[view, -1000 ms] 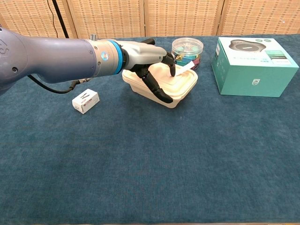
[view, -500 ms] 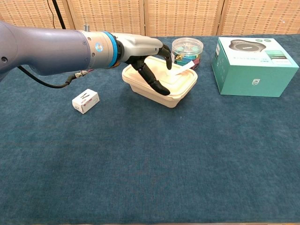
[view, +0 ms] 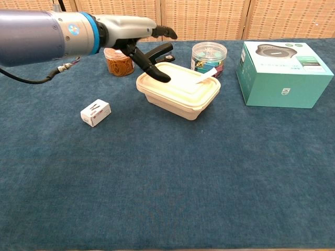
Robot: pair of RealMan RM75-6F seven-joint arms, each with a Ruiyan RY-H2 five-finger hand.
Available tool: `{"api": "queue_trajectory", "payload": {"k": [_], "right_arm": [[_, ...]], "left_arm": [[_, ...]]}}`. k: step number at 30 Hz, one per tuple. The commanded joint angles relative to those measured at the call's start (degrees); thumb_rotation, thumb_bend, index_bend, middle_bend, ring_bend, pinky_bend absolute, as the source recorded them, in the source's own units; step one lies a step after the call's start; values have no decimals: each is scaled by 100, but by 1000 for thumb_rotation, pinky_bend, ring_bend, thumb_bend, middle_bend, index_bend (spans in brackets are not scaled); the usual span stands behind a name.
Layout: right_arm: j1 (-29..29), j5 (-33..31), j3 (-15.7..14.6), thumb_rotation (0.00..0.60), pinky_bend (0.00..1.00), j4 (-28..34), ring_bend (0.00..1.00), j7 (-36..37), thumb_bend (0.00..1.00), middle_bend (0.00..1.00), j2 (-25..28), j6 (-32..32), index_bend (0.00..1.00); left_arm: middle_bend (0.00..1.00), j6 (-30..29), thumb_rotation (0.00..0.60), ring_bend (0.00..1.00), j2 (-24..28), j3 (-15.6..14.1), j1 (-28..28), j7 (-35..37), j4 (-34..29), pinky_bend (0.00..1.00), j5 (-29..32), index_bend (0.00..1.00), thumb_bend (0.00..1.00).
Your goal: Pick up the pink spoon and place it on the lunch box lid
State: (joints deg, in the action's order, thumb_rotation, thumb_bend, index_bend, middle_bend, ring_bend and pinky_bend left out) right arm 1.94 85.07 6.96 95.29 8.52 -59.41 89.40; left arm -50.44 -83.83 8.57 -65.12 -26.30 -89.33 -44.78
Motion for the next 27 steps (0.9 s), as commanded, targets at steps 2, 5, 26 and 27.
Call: {"api": "queue_trajectory", "payload": {"k": [2,5,26,27], "right_arm": [[10,70,-12,600,0,-50,0,-55,0,0,-67,45,0],[20,103,-9,600,0,-82,0,-82,0,0,-99,67,0],[69,250,21,600,0,-236,0,-571,0,0,-309,244,0],[62,257,9,600,0,-225,0,-588,0,0,-304,244,0]], "left_arm": [[0,-668,376,0,619,-204,611,389,-513,0,-811,0,0],[0,-1129,461,0,983,-364,1048,702,-771,0,-1339,0,0],[0,-4005,600,0,1674,-1868,4472,3066,-268,0,-3440,0,0],[0,-4102,600,0,1634,-1892,4597,3117,-188,0,-3499,0,0]]}}
